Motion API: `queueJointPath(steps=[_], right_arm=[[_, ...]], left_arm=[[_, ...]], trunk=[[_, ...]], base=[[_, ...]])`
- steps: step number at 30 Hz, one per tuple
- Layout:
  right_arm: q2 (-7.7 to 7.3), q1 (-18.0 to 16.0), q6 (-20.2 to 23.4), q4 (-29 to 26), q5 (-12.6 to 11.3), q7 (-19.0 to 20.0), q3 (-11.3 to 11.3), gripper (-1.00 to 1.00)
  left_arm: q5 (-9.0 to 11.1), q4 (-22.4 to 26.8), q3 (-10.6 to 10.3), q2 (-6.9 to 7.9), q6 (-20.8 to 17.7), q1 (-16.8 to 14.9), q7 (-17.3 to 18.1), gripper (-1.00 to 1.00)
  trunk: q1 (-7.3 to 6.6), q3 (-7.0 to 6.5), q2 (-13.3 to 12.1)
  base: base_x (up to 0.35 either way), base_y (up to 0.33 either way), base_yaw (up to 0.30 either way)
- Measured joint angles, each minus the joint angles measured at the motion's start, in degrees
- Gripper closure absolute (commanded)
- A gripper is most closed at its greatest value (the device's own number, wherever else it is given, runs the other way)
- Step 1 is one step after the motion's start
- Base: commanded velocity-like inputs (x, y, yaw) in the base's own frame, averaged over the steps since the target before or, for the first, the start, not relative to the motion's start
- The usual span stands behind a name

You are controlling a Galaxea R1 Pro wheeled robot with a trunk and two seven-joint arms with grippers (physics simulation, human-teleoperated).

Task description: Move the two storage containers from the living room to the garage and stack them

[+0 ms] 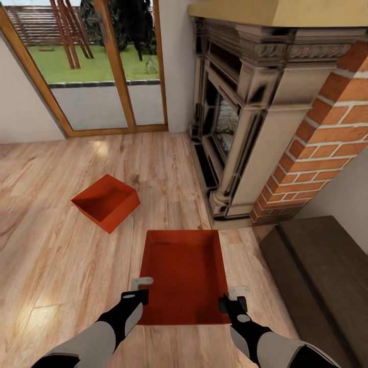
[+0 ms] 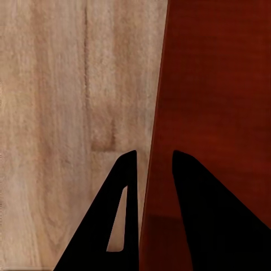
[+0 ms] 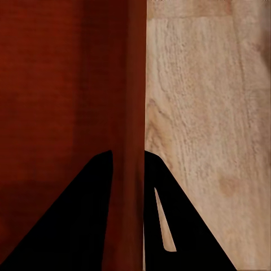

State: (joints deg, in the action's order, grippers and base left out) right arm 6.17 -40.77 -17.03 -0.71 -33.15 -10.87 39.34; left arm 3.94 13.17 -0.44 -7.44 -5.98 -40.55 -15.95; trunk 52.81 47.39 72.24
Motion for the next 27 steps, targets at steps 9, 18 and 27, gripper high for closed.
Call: queueJointPath(steps=[9,18,27], right_arm=[[-0.05,0.2,0.0,0.0,0.3,0.0,-0.4,1.0],[-0.03,0.2,0.0,0.0,0.2,0.0,-0.3,1.0],[0.01,0.2,-0.2,0.0,0.0,0.0,-0.2,1.0]], left_arm=[[0.2,-0.1,-0.2,-0.01,0.0,0.0,0.0,1.0],[0.1,-0.1,-0.2,0.0,0.0,0.0,0.0,1.0],[0.0,0.0,-0.2,0.01,0.0,0.0,0.0,1.0]], trunk=[[-1.98,-1.62,-3.6],[-3.96,-3.23,-7.2],[-5.93,-4.85,-10.8]], base=[[0.0,0.0,0.0],[0.0,0.0,0.0],[0.0,0.0,0.0]])
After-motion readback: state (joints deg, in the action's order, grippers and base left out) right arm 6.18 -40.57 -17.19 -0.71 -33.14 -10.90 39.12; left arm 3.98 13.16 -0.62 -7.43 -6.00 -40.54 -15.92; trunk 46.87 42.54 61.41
